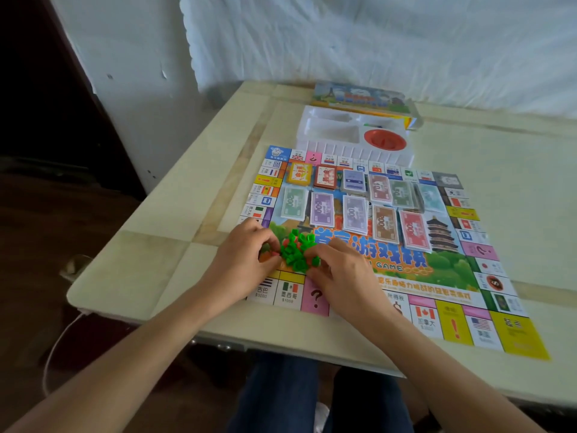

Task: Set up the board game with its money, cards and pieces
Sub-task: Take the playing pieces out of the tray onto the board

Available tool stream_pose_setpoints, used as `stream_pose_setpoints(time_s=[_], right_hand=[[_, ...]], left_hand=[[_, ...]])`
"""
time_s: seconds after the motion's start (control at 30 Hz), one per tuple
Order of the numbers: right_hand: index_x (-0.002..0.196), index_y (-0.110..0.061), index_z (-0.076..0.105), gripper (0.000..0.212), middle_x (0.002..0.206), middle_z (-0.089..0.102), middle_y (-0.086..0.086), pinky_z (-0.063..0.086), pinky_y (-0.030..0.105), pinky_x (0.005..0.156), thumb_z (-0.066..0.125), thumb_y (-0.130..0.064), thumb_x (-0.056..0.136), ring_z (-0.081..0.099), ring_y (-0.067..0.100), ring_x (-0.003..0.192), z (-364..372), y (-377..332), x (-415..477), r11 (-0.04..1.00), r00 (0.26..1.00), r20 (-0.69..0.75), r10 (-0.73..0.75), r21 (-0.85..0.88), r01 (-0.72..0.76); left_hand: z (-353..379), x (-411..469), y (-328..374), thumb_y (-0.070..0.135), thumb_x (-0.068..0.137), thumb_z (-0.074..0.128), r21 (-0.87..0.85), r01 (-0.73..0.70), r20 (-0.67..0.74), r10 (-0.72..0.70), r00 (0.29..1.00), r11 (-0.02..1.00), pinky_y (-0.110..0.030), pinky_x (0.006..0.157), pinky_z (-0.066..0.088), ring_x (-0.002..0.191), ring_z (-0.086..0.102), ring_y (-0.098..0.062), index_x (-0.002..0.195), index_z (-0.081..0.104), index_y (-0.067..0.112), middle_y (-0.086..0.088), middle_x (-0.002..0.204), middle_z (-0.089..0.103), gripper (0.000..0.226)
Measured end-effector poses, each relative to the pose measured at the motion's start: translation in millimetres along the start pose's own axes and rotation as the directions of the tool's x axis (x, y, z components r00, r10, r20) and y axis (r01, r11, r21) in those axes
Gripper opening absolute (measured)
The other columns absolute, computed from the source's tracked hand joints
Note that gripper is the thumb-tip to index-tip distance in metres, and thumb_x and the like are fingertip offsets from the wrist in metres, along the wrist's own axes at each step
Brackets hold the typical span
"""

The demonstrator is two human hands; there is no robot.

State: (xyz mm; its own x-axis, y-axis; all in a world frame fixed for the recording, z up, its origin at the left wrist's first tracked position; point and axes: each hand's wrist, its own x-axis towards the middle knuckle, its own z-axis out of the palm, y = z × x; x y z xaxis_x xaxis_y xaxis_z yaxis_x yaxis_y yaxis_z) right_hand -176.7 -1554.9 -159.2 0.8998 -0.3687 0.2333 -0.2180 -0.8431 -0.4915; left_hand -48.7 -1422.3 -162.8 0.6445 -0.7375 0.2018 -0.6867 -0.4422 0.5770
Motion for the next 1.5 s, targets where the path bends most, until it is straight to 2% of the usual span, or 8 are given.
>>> stream_pose_setpoints(time_s=[0.2, 0.43, 0.77, 0.9, 1.0, 1.17, 1.37, 1.5], right_hand=[[0.093, -0.01, 0.067, 0.009, 0.086, 0.054, -0.001, 0.045, 0.033, 0.066, 0.065, -0.009, 0.084, 0.052, 0.02, 0.072, 1.1, 3.4, -6.2, 0.999, 1.0, 0.001, -0.024, 0.033, 0.024], [0.091, -0.01, 0.067, 0.005, 0.084, 0.052, -0.008, 0.037, 0.016, 0.063, 0.067, -0.012, 0.086, 0.049, 0.012, 0.071, -6.8, 8.9, -17.2, 0.997, 0.999, 0.025, -0.031, 0.07, 0.029], [0.091, -0.012, 0.067, 0.008, 0.076, 0.044, -0.015, 0.033, 0.013, 0.059, 0.064, -0.007, 0.085, 0.045, -0.001, 0.062, -21.9, 24.2, -18.8, 0.997, 0.999, 0.003, 0.036, 0.072, -0.036], [0.101, -0.016, 0.066, 0.015, 0.08, 0.043, -0.017, 0.036, 0.009, 0.062, 0.064, -0.013, 0.087, 0.046, -0.002, 0.068, -24.9, 22.7, -16.1, 0.995, 0.998, 0.018, 0.053, 0.083, -0.054], [0.11, -0.017, 0.068, 0.021, 0.09, 0.05, -0.008, 0.038, 0.013, 0.067, 0.061, -0.014, 0.091, 0.05, 0.005, 0.077, -23.7, 15.4, -3.2, 0.995, 0.999, 0.0, 0.036, 0.09, -0.035], [0.117, -0.018, 0.067, 0.026, 0.097, 0.048, 0.002, 0.039, 0.027, 0.078, 0.056, -0.015, 0.093, 0.049, 0.02, 0.097, -8.6, 2.6, 22.5, 1.0, 0.997, 0.077, -0.008, 0.021, 0.006], [0.103, -0.017, 0.07, 0.017, 0.094, 0.049, 0.0, 0.033, 0.018, 0.064, 0.057, -0.016, 0.092, 0.047, 0.016, 0.091, -12.6, 6.2, 40.8, 0.999, 0.992, 0.116, 0.046, 0.012, -0.048], [0.107, -0.022, 0.068, 0.019, 0.094, 0.049, -0.001, 0.038, 0.028, 0.076, 0.064, -0.02, 0.088, 0.046, 0.018, 0.098, -13.1, 1.8, 53.2, 0.998, 0.983, 0.18, 0.034, -0.056, -0.025]], left_hand=[[-4.5, -9.1, -3.8, 0.03, 0.081, 0.072, 0.033, -0.028, -0.015, 0.029, 0.999, 0.999, -0.026, 0.075, 0.043, 0.091, 0.049, -0.009, 0.088, 0.066, 0.019, 0.005, 0.093, 0.052, 0.015], [-9.0, -22.0, 1.7, 0.016, 0.082, 0.071, 0.03, -0.049, -0.009, 0.05, 0.999, 0.998, -0.016, 0.065, 0.041, 0.074, 0.052, -0.002, 0.081, 0.062, 0.021, 0.015, 0.084, 0.053, 0.01], [23.9, -20.6, 43.5, 0.016, 0.083, 0.071, -0.078, -0.241, 0.132, 0.25, 0.959, 0.967, -0.012, 0.069, 0.039, 0.075, 0.048, -0.001, 0.092, 0.069, 0.014, 0.01, 0.083, 0.056, 0.01], [14.6, -11.5, 38.9, 0.014, 0.087, 0.067, -0.189, -0.157, 0.031, 0.166, 0.986, 0.969, -0.013, 0.066, 0.043, 0.073, 0.053, -0.002, 0.099, 0.067, 0.015, 0.01, 0.083, 0.059, 0.013], [2.5, 6.8, 16.5, 0.009, 0.09, 0.061, -0.094, -0.115, -0.069, 0.109, 0.992, 0.989, -0.009, 0.08, 0.036, 0.096, 0.053, -0.007, 0.114, 0.066, 0.016, 0.006, 0.104, 0.061, 0.025], [1.7, 15.5, -2.3, 0.013, 0.093, 0.058, 0.001, -0.095, 0.011, 0.095, 0.995, 0.995, -0.024, 0.083, 0.036, 0.099, 0.049, -0.012, 0.108, 0.07, 0.017, 0.004, 0.106, 0.064, 0.02], [-3.2, 18.1, -8.8, 0.007, 0.091, 0.057, -0.043, -0.045, -0.015, 0.045, 0.999, 0.998, -0.016, 0.073, 0.037, 0.091, 0.048, -0.009, 0.098, 0.069, 0.017, 0.013, 0.09, 0.053, 0.017], [-1.4, 29.1, -0.7, 0.009, 0.088, 0.062, -0.021, -0.083, 0.068, 0.084, 0.994, 0.996, -0.018, 0.072, 0.038, 0.087, 0.051, -0.009, 0.103, 0.072, 0.017, 0.011, 0.09, 0.054, 0.02]])
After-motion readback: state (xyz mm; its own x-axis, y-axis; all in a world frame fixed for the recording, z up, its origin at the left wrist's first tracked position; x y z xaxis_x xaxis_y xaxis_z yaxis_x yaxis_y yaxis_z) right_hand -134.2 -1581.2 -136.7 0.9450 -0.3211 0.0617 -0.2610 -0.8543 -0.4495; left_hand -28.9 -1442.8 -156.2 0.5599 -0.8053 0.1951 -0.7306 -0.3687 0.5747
